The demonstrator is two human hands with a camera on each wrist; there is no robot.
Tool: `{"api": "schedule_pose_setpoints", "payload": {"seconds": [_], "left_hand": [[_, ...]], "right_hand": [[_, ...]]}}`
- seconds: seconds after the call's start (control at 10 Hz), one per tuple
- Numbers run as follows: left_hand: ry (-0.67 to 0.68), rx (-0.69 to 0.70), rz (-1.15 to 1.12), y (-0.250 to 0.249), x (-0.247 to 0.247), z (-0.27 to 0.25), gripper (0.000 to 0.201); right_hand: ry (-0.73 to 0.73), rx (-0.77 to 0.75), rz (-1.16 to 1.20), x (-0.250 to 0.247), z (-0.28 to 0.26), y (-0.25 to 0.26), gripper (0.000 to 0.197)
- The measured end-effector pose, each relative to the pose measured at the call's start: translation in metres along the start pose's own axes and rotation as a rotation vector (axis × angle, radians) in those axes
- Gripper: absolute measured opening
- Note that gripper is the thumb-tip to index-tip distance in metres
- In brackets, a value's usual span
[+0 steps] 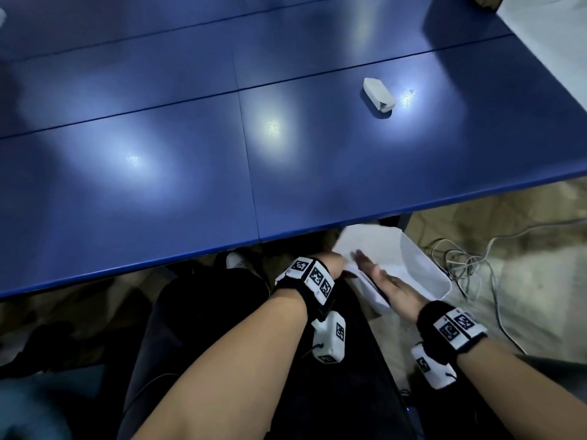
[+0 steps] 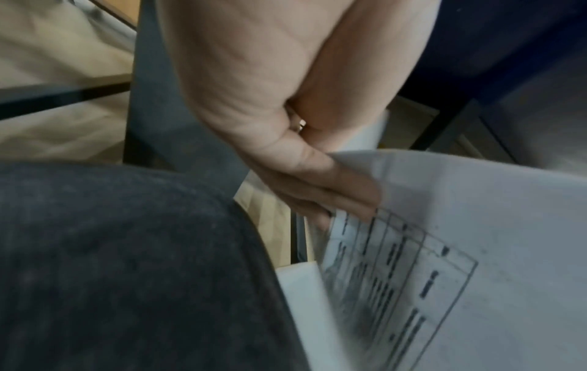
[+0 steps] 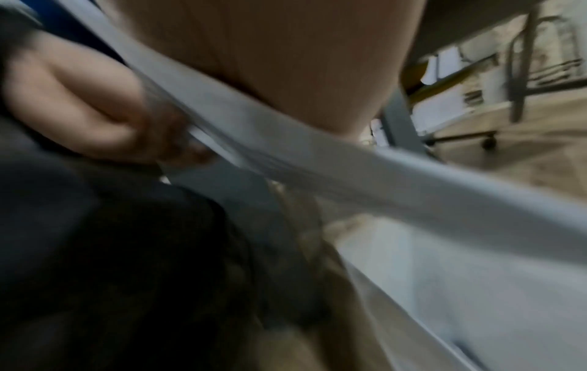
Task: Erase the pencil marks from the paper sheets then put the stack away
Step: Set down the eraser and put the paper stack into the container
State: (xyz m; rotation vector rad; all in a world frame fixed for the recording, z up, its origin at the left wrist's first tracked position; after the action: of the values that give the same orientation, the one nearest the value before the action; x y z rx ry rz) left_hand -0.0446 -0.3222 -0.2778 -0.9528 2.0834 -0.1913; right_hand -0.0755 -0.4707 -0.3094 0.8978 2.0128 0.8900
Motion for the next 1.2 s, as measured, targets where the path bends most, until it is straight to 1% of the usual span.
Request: {"api": "schedule_pose_setpoints", "payload": {"seconds": [0.1, 0.2, 0.3, 0.4, 0.5, 0.6, 0.7, 0.8, 0.9, 1.0, 1.1, 1.2], "left_hand": [[0.016, -0.004, 0.036, 0.005, 0.001, 0.003, 0.04], [0.011, -0.001, 0.066, 0.005, -0.005, -0.003, 0.041], [-0.011, -0.057, 0.039, 0.012, -0.008, -0.002, 0.042], [-0.033, -0.002, 0.094, 0.005, -0.011, -0.008, 0.039], [-0.043, 0.073, 0.115, -0.008, -0.002, -0.011, 0.034], [-0.062, 0.064, 0.114, -0.012, -0.001, -0.013, 0.039], [-0.076, 0.068, 0.14, -0.014, -0.004, -0.013, 0.041], [-0.071, 0.062, 0.203, -0.016, -0.003, -0.015, 0.036], [-0.087, 0.044, 0.198, -0.011, -0.007, -0.013, 0.035], [-0.085, 0.065, 0.221, -0.013, -0.005, -0.012, 0.036], [-0.082, 0.151, 0.172, -0.022, 0.002, -0.013, 0.037], [-0.108, 0.124, 0.171, -0.016, -0.002, -0.013, 0.038]], "right_hand": [[-0.034, 0.256, -0.155, -0.013, 0.016, -0.058, 0.087], [-0.069, 0.344, -0.479, -0.038, 0.035, -0.102, 0.125], [-0.053, 0.148, -0.807, -0.054, 0.037, -0.071, 0.155], [-0.194, -0.151, -0.259, -0.029, 0.029, 0.005, 0.125], [-0.085, -0.231, -0.109, 0.004, 0.023, 0.035, 0.11], [-0.069, -0.048, -0.2, 0.003, 0.046, 0.009, 0.071], [-0.076, 0.213, -0.218, -0.013, 0.05, -0.034, 0.061], [-0.141, 0.427, -0.231, -0.03, 0.058, -0.093, 0.108], [-0.22, 0.425, -0.427, -0.058, 0.062, -0.091, 0.103], [-0.338, 0.04, -0.229, -0.053, 0.042, -0.004, 0.052], [-0.219, -0.295, -0.079, -0.011, 0.014, 0.06, 0.081], [-0.156, -0.236, -0.256, -0.001, 0.036, 0.032, 0.099]]}}
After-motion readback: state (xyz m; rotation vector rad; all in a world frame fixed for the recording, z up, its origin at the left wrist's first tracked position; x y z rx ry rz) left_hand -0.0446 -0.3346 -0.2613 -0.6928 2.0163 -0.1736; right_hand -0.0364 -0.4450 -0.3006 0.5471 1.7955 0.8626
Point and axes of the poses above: each hand's wrist, its own z-axis towards the middle knuckle, its own x-axis out of the palm, y = z × x, the point moved 7 cm from there along z, towards the middle knuckle, and after that the axes turned 14 degrees about -y, right-handed, at the moved point
